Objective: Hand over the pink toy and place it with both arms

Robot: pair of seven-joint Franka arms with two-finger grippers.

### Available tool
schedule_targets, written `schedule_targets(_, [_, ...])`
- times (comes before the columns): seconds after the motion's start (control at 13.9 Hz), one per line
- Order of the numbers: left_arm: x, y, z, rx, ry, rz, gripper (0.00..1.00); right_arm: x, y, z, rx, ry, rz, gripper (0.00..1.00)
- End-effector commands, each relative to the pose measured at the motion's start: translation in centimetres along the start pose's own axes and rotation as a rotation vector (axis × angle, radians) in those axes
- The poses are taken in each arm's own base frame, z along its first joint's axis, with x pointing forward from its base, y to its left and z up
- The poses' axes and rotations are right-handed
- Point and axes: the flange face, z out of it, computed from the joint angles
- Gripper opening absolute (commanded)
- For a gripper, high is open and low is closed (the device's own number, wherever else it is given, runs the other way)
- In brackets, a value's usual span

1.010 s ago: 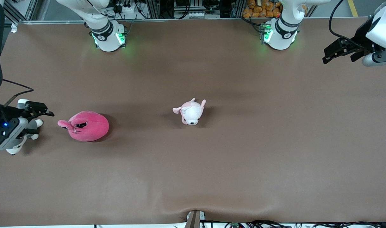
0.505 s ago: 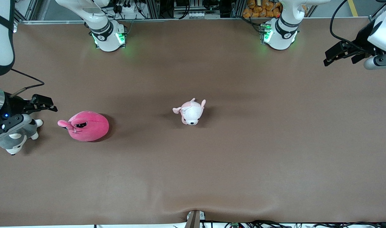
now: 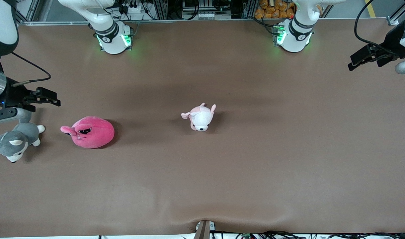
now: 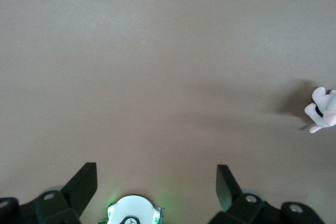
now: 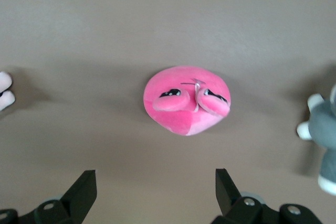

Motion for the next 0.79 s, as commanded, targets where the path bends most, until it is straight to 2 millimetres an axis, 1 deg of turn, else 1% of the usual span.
schedule_targets(0.0, [0.2, 0.1, -0.2, 0.011, 0.000, 0.015, 1.00, -1.4, -0.8, -1.5, -0.032, 0.001, 0.118, 1.00])
schedule_targets(0.14, [0.3, 0.2, 0.0, 0.011, -0.003, 0.015, 1.00, -1.9, -1.9, -2.2, -0.034, -0.001, 0.242, 1.00])
schedule_targets(0.36, [0.4, -0.1, -0.4, 0.010, 0.006, 0.010, 1.00, -2.5, -2.4, -3.7, -0.034, 0.019, 0.271, 1.00])
schedule_targets(0.51, [0.3, -0.1, -0.5, 0.010, 0.008, 0.010, 1.00, -3.6, -2.8, -5.7, -0.030, 0.053, 0.351, 1.00])
schedule_targets(0.65, [0.9, -0.2, 0.0, 0.009, 0.009, 0.007, 1.00, -4.2, -2.9, -6.5, -0.029, 0.059, 0.347, 1.00])
schedule_targets(0.72, [0.9, -0.2, 0.1, 0.009, 0.008, 0.007, 1.00, -4.3, -2.7, -6.5, -0.030, 0.050, 0.341, 1.00])
